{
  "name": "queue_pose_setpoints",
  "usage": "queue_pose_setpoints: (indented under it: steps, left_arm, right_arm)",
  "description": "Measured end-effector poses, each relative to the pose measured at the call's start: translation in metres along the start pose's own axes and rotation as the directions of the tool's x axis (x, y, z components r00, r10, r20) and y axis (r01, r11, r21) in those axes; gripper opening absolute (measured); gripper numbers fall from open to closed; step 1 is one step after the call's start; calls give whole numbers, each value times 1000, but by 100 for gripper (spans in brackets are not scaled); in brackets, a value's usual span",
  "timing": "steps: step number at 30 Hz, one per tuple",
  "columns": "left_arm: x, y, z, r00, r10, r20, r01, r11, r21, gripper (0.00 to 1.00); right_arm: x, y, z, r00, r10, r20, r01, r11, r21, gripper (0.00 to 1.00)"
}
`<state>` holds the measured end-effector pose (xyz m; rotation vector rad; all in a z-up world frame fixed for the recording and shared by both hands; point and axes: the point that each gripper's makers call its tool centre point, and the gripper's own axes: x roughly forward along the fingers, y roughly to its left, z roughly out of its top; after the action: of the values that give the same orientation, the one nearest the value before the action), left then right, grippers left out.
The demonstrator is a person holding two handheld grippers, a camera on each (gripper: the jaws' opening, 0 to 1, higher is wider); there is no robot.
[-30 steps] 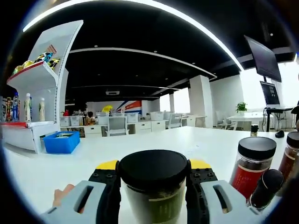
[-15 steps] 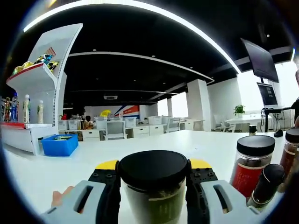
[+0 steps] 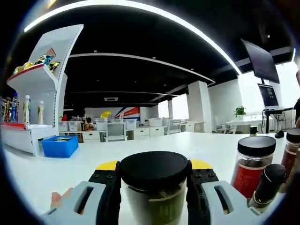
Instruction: Pick up the mixed condiments and ingredients on the table and sort them into separate groups
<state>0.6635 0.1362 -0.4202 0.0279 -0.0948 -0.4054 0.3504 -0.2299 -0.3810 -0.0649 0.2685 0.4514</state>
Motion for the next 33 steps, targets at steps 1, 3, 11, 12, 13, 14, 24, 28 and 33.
queue_pose_setpoints:
  steps: [1,3,11,12,13,14,24,28,33]
  left_arm:
    - [0,0,0,1000,0,1,0,1000,0,54]
    - [0,0,0,1000,-1,3,1,1000,2,54]
    - [-1,-1,0,1000,-2,1,2,1000,-1,54]
    - [-1,-1,0,1000,-2,1,2,1000,-2,54]
    - [-1,-1,0,1000,-2,2,2,1000,-2,54]
    - [-1,0,0,1000,-1,6,1,1000,-4,54]
    - [-1,0,0,1000,-1,15,1,1000,-6,55]
    - [-1,0,1,1000,0,24,0,1000,-4,55]
    - [-1,0,0,1000,-2,19,3,1000,-3,55]
  right_arm:
    - [0,0,-1,1000,2,-6,-2,1000,0,86]
    - [-2,0,-2,1000,0,-8,0,1000,1,86]
    - [-13,-10,1,999,-36,4,36,999,34,84]
    - [-14,-9,2,999,-34,9,33,999,33,84]
    - [-15,-8,4,999,-28,18,27,999,29,84]
    - [-15,-7,5,999,-25,25,25,999,29,84]
    - [-17,-4,6,999,-20,35,19,999,29,84]
    - [-17,-4,5,999,-20,36,19,999,33,84]
    - [-20,-3,4,999,-18,40,16,999,31,84]
